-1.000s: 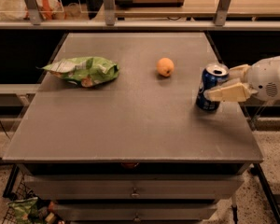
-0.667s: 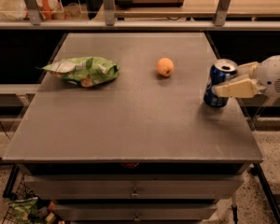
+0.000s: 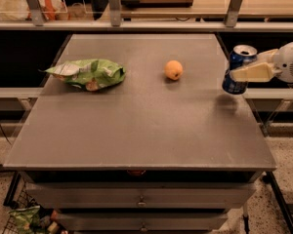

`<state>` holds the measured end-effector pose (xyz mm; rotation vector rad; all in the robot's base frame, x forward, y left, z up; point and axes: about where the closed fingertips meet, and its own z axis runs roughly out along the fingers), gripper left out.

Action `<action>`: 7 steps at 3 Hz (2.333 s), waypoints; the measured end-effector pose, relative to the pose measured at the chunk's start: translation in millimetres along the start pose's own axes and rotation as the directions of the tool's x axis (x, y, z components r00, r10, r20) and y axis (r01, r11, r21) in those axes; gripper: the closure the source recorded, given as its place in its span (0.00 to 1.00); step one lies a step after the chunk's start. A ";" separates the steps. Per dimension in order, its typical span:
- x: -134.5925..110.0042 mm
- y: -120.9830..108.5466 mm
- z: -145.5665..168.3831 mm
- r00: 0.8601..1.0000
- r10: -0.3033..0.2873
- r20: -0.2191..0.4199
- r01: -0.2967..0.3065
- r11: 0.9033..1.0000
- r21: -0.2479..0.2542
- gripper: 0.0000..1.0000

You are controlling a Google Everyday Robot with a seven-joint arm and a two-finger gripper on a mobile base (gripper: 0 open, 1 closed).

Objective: Move pepsi can near orange

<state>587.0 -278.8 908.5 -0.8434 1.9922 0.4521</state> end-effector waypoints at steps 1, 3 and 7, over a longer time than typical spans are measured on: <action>-18.9 -19.0 17.3 0.999 0.031 0.032 -0.031 1.000 0.000 1.00; -42.4 -27.8 64.0 0.992 0.094 0.084 -0.090 0.995 -0.046 1.00; -61.3 26.3 112.2 0.993 0.084 0.086 -0.063 0.975 -0.215 0.58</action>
Offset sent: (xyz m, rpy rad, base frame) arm 0.0917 0.0267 0.0082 0.1364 -0.0014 -0.0323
